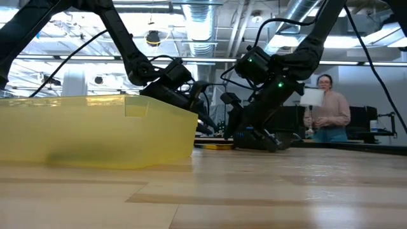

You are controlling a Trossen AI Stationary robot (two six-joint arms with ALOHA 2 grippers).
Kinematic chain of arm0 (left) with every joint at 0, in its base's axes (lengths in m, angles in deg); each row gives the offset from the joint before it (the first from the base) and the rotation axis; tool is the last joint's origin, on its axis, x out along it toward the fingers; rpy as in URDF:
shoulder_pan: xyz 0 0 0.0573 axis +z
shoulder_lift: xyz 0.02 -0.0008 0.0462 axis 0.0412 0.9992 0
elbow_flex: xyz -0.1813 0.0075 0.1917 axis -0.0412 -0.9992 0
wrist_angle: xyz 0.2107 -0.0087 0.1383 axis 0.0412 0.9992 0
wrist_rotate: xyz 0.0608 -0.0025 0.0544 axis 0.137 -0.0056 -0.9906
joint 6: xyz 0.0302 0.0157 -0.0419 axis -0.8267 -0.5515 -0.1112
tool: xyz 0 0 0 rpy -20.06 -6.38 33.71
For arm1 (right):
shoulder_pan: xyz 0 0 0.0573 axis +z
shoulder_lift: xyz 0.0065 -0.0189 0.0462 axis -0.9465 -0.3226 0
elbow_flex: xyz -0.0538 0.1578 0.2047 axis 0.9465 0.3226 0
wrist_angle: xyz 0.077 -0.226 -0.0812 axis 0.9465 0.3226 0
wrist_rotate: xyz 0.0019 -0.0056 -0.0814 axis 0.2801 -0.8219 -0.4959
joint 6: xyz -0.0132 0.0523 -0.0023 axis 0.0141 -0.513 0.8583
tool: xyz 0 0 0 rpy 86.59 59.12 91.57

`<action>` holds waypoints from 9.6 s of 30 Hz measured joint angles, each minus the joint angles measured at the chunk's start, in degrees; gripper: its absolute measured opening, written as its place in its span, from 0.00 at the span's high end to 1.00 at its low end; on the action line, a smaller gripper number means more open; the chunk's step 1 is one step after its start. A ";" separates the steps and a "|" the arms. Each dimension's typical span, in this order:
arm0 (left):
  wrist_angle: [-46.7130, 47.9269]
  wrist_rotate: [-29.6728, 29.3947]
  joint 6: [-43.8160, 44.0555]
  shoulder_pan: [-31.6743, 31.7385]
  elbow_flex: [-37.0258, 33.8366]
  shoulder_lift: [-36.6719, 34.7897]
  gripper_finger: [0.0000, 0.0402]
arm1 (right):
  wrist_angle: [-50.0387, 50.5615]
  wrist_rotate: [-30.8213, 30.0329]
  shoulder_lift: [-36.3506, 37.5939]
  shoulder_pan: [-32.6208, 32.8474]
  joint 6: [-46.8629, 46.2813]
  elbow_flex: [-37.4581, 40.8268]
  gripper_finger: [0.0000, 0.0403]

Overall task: Pick & Place School Supplies
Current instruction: Put the pack of crayon into the yellow bin, then return to Home Position

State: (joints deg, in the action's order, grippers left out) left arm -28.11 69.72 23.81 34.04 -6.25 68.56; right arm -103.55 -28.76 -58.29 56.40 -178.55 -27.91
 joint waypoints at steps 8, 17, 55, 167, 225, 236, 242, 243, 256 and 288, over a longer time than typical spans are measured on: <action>0.00 0.55 0.20 0.16 0.00 0.00 0.79 | -0.87 -1.09 -0.04 -0.91 1.45 0.05 0.73; -0.04 0.96 0.24 0.20 0.00 0.00 0.79 | -5.03 1.41 -0.09 -3.18 9.18 0.10 0.99; -14.47 6.98 13.61 14.79 2.78 -1.68 0.79 | -21.40 11.14 6.86 -0.01 23.52 0.23 1.00; -14.38 6.73 8.61 13.31 2.69 -1.62 0.79 | 14.89 50.12 -13.16 14.10 24.63 -43.07 0.51; 3.57 -9.04 -6.83 1.98 4.11 -72.76 0.92 | 54.44 39.31 50.84 2.94 85.31 -43.04 0.58; 20.75 -1.76 -22.04 2.89 1.64 -78.46 0.91 | 58.80 31.59 64.34 6.81 94.48 -42.03 0.57; 20.60 -8.88 -23.62 2.89 -11.74 -89.37 0.92 | 57.57 28.23 78.86 7.48 91.93 -30.46 0.57; 20.40 -10.10 -22.77 2.89 -14.50 -91.75 0.91 | 57.17 27.58 80.86 7.47 91.30 -27.16 0.57; 18.08 -13.52 -11.83 2.57 -41.45 -114.24 0.91 | 39.29 23.01 108.73 7.49 82.06 13.98 0.57; 4.68 -12.99 -3.80 1.70 -59.45 -98.90 0.91 | 15.72 21.55 96.35 8.46 69.79 45.73 0.44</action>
State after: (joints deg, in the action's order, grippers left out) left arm -23.43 56.72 20.01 35.75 -65.71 -30.33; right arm -87.84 -7.21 38.06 64.86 -108.77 17.82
